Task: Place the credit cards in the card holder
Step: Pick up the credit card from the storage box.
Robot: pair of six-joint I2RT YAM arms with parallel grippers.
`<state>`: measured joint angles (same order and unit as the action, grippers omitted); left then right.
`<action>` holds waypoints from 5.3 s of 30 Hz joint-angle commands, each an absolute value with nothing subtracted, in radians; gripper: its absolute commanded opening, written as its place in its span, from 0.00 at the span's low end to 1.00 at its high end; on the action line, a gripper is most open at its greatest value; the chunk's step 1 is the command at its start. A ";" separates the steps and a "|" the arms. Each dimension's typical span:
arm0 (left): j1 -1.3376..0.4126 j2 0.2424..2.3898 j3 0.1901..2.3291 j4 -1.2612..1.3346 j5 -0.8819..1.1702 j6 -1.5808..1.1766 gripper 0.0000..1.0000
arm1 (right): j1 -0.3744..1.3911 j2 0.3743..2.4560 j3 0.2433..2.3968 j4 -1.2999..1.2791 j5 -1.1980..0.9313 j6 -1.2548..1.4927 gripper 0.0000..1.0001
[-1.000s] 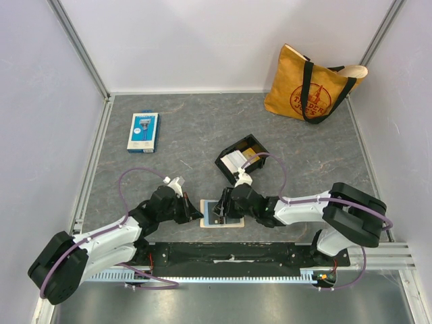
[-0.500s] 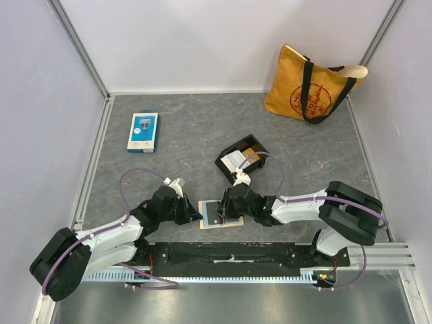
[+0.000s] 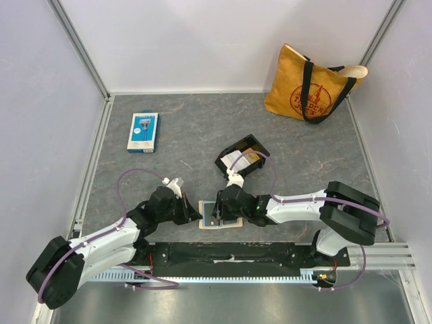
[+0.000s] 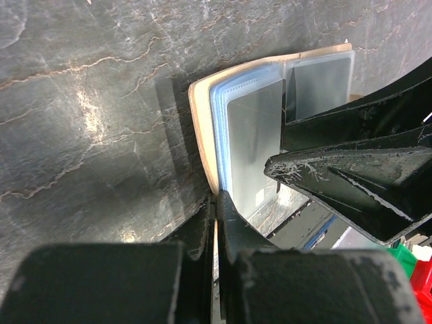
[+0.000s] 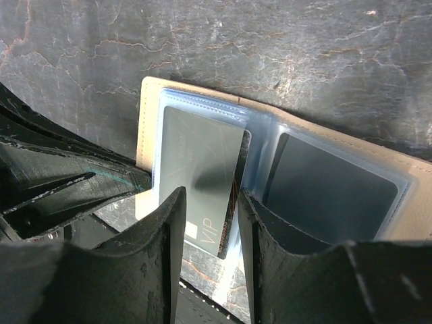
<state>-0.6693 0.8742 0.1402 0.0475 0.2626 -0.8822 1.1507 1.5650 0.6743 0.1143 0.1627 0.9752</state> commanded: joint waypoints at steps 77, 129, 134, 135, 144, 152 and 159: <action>-0.670 0.923 0.275 -0.041 0.258 -0.871 0.02 | 0.413 1.927 1.373 -0.351 -0.472 0.238 0.86; -0.672 0.953 0.268 -0.014 0.270 -0.871 0.02 | 0.377 1.856 1.368 -0.377 -0.502 0.245 0.45; -0.670 0.957 0.268 -0.014 0.271 -0.870 0.02 | 0.377 1.852 1.364 -0.377 -0.505 0.249 0.45; -0.670 0.957 0.268 -0.014 0.270 -0.870 0.02 | 0.376 1.848 1.362 -0.377 -0.503 0.247 0.45; -0.670 0.957 0.267 -0.009 0.272 -0.871 0.02 | 0.376 1.855 1.365 -0.376 -0.515 0.252 0.37; -0.670 0.960 0.267 -0.008 0.275 -0.868 0.02 | 0.373 1.858 1.368 -0.374 -0.517 0.253 0.27; -0.670 0.966 0.265 -0.005 0.276 -0.867 0.02 | 0.362 1.865 1.368 -0.374 -0.526 0.253 0.21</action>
